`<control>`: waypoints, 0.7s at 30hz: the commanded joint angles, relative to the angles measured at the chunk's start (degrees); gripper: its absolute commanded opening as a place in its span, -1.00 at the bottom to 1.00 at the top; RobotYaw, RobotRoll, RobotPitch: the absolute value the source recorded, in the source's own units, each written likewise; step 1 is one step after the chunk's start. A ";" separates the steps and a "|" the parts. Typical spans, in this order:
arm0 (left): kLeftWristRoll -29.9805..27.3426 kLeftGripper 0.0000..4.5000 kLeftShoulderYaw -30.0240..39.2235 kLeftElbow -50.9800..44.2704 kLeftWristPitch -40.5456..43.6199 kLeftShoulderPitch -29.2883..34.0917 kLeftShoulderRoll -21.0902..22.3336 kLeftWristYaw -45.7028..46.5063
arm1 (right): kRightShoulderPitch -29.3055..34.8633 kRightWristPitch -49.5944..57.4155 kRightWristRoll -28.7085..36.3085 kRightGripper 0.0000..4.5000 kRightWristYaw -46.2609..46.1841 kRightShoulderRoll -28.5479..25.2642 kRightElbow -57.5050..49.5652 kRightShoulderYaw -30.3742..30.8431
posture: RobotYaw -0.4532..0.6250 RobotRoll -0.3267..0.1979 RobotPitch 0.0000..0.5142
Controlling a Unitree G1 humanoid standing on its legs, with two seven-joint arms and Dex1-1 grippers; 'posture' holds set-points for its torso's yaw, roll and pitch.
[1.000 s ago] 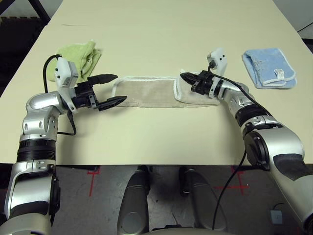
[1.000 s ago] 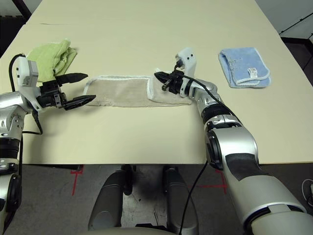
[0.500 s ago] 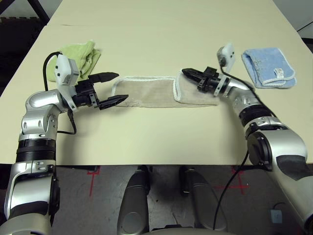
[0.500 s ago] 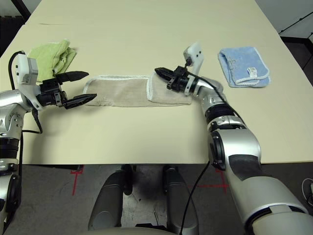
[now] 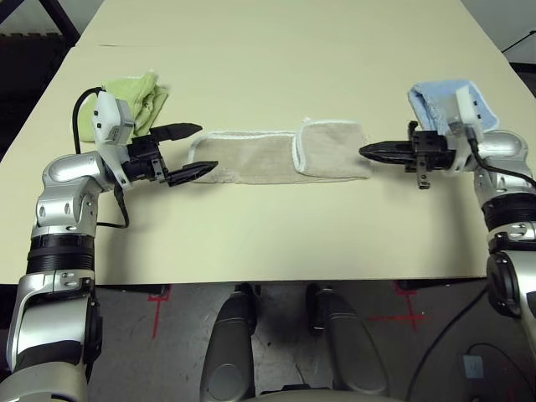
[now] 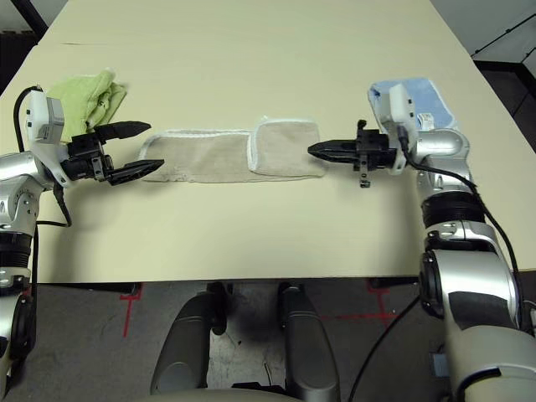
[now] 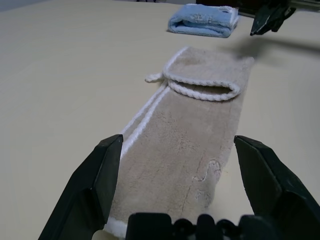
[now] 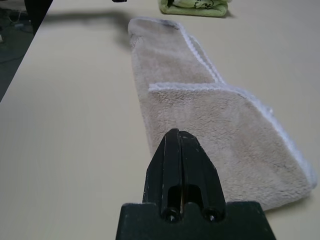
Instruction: Fold the towel and set it aside.
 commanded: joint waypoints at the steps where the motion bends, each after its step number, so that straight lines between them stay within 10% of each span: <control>1: -0.09 1.00 0.20 -1.60 0.72 2.13 0.95 -0.20 | 1.64 -0.67 2.09 -0.98 0.55 -1.08 0.98 0.96 | -0.22 0.25 -0.07; 11: -5.23 1.00 5.37 -10.86 23.06 3.41 5.76 10.67 | 0.70 -3.65 2.39 -0.98 0.55 -2.75 5.10 4.64 | -0.20 0.25 -0.05; 21: -30.58 1.00 18.31 -24.17 68.41 -1.45 4.48 28.52 | -0.06 -3.89 1.30 0.44 0.40 -1.63 8.11 1.97 | -0.16 0.25 -0.01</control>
